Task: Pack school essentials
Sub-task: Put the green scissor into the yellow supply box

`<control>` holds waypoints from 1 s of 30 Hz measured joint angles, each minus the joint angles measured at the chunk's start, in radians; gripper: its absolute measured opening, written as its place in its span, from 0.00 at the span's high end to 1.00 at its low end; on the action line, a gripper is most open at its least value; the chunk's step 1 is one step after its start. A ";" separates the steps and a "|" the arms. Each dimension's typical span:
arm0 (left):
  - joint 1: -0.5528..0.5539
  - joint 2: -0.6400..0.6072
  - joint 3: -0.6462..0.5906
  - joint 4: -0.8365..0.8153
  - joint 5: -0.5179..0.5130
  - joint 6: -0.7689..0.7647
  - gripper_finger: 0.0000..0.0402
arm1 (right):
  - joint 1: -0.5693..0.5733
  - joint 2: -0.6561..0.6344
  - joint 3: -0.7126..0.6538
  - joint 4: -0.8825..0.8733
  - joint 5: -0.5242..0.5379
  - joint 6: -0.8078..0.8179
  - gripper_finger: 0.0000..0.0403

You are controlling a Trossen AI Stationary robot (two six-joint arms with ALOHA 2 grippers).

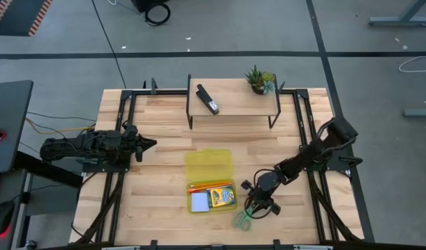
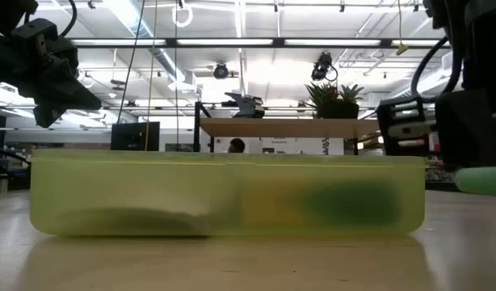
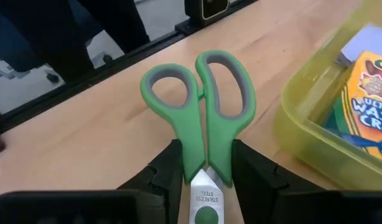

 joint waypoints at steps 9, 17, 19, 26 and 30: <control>0.000 0.000 0.000 0.000 0.000 0.000 0.90 | -0.012 -0.111 0.000 -0.061 0.029 0.001 0.70; 0.000 0.000 0.000 0.000 0.000 0.000 0.92 | -0.047 -0.191 0.001 -0.068 0.080 0.058 0.70; 0.000 0.000 0.000 0.000 0.000 0.000 0.92 | -0.055 -0.201 0.001 -0.071 0.086 0.076 0.70; 0.000 0.000 0.000 0.000 0.000 0.000 0.91 | -0.059 -0.202 0.090 -0.175 0.158 0.089 0.70; 0.000 0.000 0.000 0.000 0.000 0.000 0.90 | -0.082 -0.202 0.127 -0.265 0.157 0.060 0.70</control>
